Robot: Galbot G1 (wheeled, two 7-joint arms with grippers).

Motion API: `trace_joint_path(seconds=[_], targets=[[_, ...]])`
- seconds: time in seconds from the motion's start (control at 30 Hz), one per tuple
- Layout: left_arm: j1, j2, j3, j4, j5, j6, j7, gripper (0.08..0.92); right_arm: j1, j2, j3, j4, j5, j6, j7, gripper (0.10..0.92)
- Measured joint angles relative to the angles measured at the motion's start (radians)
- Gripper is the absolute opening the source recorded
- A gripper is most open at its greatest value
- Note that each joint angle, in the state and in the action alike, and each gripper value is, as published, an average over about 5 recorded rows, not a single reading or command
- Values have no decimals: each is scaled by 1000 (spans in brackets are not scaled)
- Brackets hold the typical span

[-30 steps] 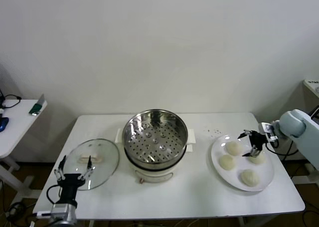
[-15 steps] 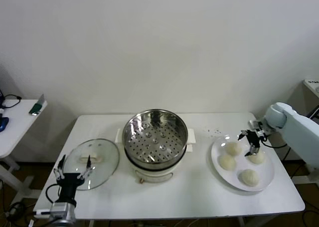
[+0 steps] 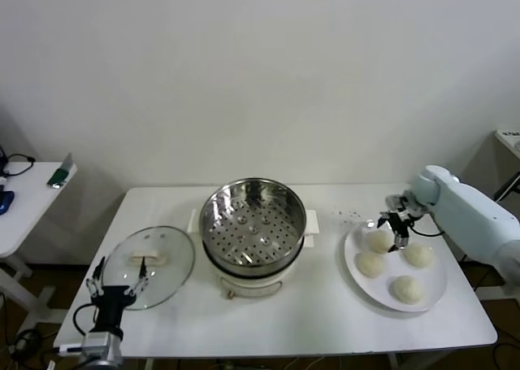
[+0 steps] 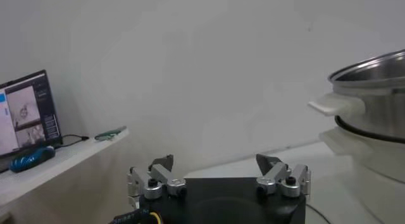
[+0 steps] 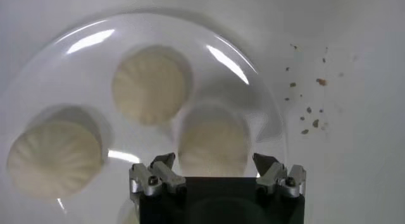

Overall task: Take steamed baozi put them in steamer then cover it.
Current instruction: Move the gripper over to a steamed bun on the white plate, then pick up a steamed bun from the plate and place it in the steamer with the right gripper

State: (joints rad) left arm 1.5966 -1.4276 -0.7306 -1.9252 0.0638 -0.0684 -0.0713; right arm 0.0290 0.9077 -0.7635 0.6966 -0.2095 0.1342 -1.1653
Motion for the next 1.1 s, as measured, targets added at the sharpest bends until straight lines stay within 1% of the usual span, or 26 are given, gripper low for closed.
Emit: trace_joint_path(seconds=[0.2, 0.4, 0.57, 0.87, 1.1], targets=[[-3, 4, 0, 4, 1, 1, -3, 823, -5, 23, 2, -28, -17, 7, 0, 812], [-2, 5, 0, 5, 1, 1, -8, 823, -5, 37, 8, -46, -28, 11, -4, 728], [2, 5, -1, 5, 1, 0, -13, 823, 1, 38, 12, -53, -31, 17, -10, 698], [12, 6, -5, 4, 0, -4, -17, 823, 36, 20, -6, -34, -9, 42, -35, 691], [22, 6, -4, -1, 2, -9, -13, 823, 138, 2, -97, 44, 60, 80, -62, 695]])
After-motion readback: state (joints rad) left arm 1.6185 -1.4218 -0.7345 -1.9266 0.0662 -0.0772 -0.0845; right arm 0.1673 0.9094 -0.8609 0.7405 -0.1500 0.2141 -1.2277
